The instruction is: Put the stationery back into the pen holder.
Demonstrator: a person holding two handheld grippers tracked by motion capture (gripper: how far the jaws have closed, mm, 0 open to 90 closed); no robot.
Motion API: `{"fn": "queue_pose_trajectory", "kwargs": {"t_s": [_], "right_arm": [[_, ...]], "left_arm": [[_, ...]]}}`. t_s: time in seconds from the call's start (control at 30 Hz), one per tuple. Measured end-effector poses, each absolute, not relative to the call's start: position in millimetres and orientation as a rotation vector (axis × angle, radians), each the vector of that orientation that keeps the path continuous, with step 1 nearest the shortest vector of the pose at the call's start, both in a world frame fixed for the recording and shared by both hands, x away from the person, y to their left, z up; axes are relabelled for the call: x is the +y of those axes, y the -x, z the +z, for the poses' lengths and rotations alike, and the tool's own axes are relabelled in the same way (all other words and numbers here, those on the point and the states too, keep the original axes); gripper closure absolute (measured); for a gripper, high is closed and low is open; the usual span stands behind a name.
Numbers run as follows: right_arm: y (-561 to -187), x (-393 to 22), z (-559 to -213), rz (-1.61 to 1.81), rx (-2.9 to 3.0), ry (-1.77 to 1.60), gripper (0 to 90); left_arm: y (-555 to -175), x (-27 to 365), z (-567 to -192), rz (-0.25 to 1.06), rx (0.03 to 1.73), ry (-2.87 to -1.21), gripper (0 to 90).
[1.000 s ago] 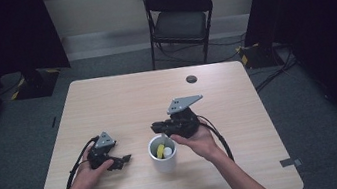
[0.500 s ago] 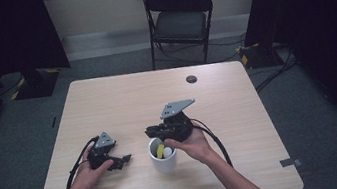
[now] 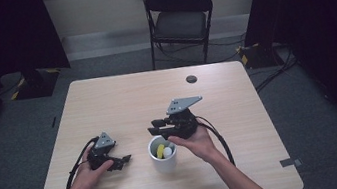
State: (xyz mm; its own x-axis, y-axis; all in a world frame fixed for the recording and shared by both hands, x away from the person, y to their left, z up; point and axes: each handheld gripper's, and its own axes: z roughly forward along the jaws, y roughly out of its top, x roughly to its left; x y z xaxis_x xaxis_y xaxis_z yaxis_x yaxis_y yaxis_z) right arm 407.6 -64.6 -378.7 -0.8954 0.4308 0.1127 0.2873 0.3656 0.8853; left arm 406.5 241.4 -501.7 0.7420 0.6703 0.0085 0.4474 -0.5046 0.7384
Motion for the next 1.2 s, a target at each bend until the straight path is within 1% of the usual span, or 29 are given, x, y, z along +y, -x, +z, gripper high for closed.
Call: {"fn": "queue_pose_trajectory", "kwargs": {"t_s": [0.2,0.37,0.63,0.8,1.2], "right_arm": [[-411,-69,-378,1.556,2.476,-0.674,61.5],[-412,-80,-375,1.546,2.454,-0.696,63.0],[-413,-100,-374,1.522,2.413,-0.753,60.9],[-412,-117,-381,1.484,2.393,-0.824,57.4],[-409,-157,-385,1.396,2.316,-0.954,45.3]], "left_arm": [[-406,241,-502,0.369,0.843,-2.185,13.4],[-405,242,-502,0.371,0.843,-2.182,13.4],[-405,242,-502,0.371,0.841,-2.184,13.4],[-405,242,-502,0.370,0.841,-2.184,13.4],[-405,242,-502,0.371,0.842,-2.184,13.4]]}}
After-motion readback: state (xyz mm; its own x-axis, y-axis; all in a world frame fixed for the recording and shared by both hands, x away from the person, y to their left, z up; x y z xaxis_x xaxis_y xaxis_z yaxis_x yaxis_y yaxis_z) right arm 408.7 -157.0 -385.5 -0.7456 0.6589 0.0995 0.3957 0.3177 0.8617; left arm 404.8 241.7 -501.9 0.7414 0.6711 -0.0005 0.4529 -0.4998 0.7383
